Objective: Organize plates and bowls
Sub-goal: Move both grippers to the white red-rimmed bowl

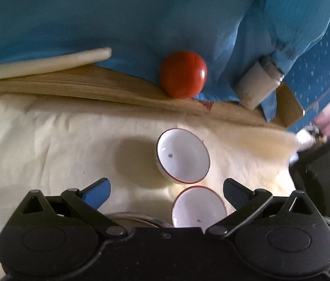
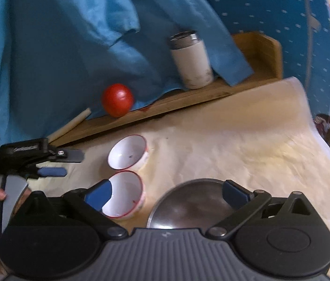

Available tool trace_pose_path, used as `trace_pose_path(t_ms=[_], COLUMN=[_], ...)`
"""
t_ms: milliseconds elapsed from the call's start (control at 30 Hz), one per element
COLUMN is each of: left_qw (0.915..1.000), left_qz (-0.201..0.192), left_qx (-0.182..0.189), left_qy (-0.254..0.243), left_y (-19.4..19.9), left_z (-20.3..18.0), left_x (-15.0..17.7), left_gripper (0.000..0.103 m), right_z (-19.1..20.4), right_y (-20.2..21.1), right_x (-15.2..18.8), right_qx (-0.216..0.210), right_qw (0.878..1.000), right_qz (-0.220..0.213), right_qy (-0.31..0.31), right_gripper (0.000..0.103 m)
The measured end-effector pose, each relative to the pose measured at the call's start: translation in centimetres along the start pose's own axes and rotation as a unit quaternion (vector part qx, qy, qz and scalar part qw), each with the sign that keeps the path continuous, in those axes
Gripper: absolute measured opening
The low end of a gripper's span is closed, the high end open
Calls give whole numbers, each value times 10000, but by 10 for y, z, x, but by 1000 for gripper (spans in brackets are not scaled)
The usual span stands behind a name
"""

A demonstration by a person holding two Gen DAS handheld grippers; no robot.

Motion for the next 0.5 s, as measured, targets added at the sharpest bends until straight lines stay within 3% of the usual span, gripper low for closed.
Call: trace_pose_path(t_ms=[133,300,500], left_qw=[9975,9868,9764], left_qz=[440,918,1354], left_qx=[198,509,642], left_qy=[-526,-1231,-1552], left_y=[-18,-37,-64], left_z=[1,-5,-7], left_x=[-6,-5,-2], left_gripper=[102,102,102], right_z=[19,37,47], right_y=[-11,-23,-33], right_x=[-3,1,0], right_qx=[77,311,658], right_qw=[9995,9970,9932], right_qz=[184,527,759], right_qy=[250,476,596], right_gripper=[102,102,102])
Point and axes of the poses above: each gripper's, at about its wrist camera, not at the fingertips, and y roughly against the way its jaws point, z to its left, x to its underside, the point moved 5 cm from there along -y, roughly the way its jaws point, and after that the axes turned 2 degrees about z, right-handed, at the moved point
